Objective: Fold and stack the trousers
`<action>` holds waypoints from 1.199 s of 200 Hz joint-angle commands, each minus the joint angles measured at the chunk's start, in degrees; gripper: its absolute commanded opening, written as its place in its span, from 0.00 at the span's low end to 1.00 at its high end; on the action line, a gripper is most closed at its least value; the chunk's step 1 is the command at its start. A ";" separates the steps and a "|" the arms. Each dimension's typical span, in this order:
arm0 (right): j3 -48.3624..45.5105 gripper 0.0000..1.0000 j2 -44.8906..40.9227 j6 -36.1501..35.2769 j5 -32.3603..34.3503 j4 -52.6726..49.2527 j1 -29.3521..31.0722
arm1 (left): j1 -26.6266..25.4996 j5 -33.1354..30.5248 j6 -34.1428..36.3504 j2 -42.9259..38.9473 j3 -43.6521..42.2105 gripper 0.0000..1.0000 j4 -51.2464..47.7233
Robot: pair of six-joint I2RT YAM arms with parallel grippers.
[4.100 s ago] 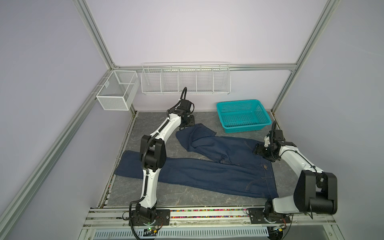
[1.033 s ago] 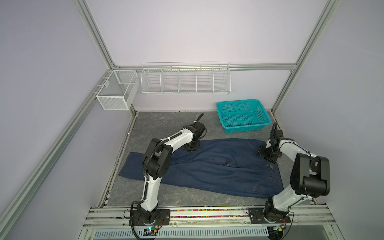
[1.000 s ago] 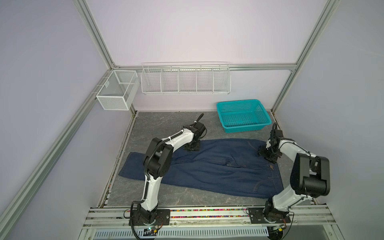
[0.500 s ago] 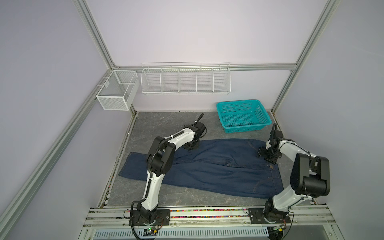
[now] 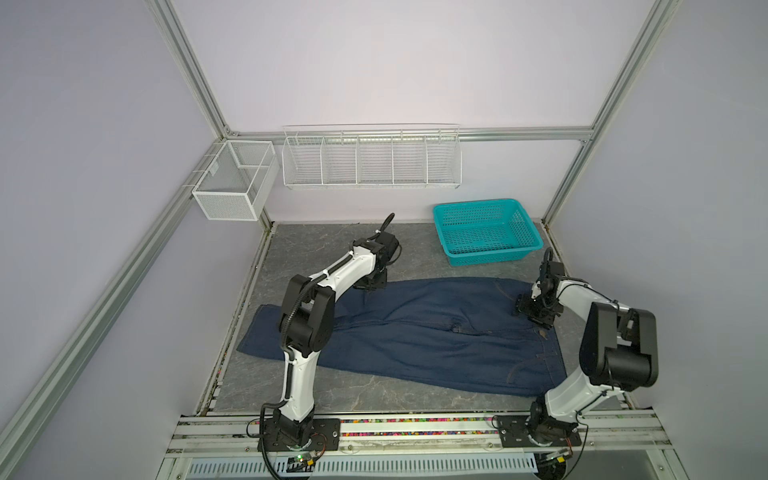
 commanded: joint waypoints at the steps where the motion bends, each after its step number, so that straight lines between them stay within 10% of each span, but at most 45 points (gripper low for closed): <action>1: -0.80 0.74 2.58 -0.68 3.02 -0.46 -1.25 | 2.22 -7.49 4.71 -3.85 3.70 0.00 -5.06; 100: -1.99 0.74 2.93 1.14 7.17 0.27 -6.23 | 14.89 -31.36 23.53 -14.70 -10.08 0.00 6.81; 181: -2.40 0.74 1.05 2.11 5.77 0.21 -9.01 | 21.83 -37.50 27.96 -16.08 -22.35 0.00 24.27; 240: -2.30 0.74 -0.48 2.36 3.82 0.12 -9.56 | 24.44 -29.34 23.57 -9.74 -26.46 0.00 30.01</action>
